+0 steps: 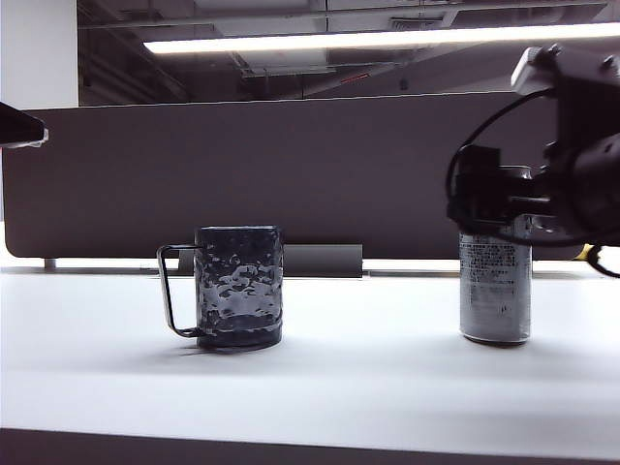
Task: Pick up the metal can, pour some water into the cup, then place the can back on the table.
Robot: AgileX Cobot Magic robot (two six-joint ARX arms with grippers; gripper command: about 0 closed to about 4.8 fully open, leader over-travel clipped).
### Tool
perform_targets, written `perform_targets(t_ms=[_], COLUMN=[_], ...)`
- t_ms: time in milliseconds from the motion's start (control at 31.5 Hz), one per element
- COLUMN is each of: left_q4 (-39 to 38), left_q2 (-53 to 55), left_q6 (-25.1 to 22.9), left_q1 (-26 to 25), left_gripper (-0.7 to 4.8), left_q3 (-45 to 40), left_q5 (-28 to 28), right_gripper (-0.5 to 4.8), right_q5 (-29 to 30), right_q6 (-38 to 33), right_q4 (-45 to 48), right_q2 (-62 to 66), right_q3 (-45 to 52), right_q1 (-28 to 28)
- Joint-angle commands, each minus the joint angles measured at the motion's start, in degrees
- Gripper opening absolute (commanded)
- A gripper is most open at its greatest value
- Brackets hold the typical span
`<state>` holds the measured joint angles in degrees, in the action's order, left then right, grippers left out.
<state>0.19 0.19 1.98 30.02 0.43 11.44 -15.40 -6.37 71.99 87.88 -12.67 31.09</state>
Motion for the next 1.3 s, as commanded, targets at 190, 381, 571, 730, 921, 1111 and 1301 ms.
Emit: perform_targets(t_ms=[190, 381, 571, 730, 921, 1111, 1301], left_q4=[0.7, 0.7, 0.7, 0.7, 0.7, 0.7, 0.7], left_q2=[0.0, 0.0, 0.0, 0.0, 0.0, 0.0, 0.0], left_q6=[0.0, 0.0, 0.0, 0.0, 0.0, 0.0, 0.0], left_q1=[0.0, 0.0, 0.0, 0.0, 0.0, 0.0, 0.0], left_gripper=[-0.05, -0.05, -0.05, -0.05, -0.05, -0.05, -0.05], left_q3=[0.1, 0.1, 0.1, 0.1, 0.1, 0.1, 0.1], left_q5=[0.2, 0.2, 0.2, 0.2, 0.2, 0.2, 0.2], right_gripper=[4.79, 4.79, 4.79, 4.42, 4.18, 3.4, 2.67], right_q5=[-0.1, -1.6, -1.9, -2.9, -2.9, -2.9, -2.8], right_q6=[-0.1, -0.9, -0.9, -0.9, -0.9, -0.9, -0.9], right_q4=[3.3, 3.3, 3.3, 2.8, 2.7, 2.7, 2.7], right_q2=[5.9, 7.1, 7.1, 7.1, 7.1, 7.1, 7.1], right_q3=[-4.8, -6.2, -6.2, -6.1, -6.1, -6.1, -6.1], right_q1=[0.1, 0.1, 0.1, 0.1, 0.1, 0.1, 0.1])
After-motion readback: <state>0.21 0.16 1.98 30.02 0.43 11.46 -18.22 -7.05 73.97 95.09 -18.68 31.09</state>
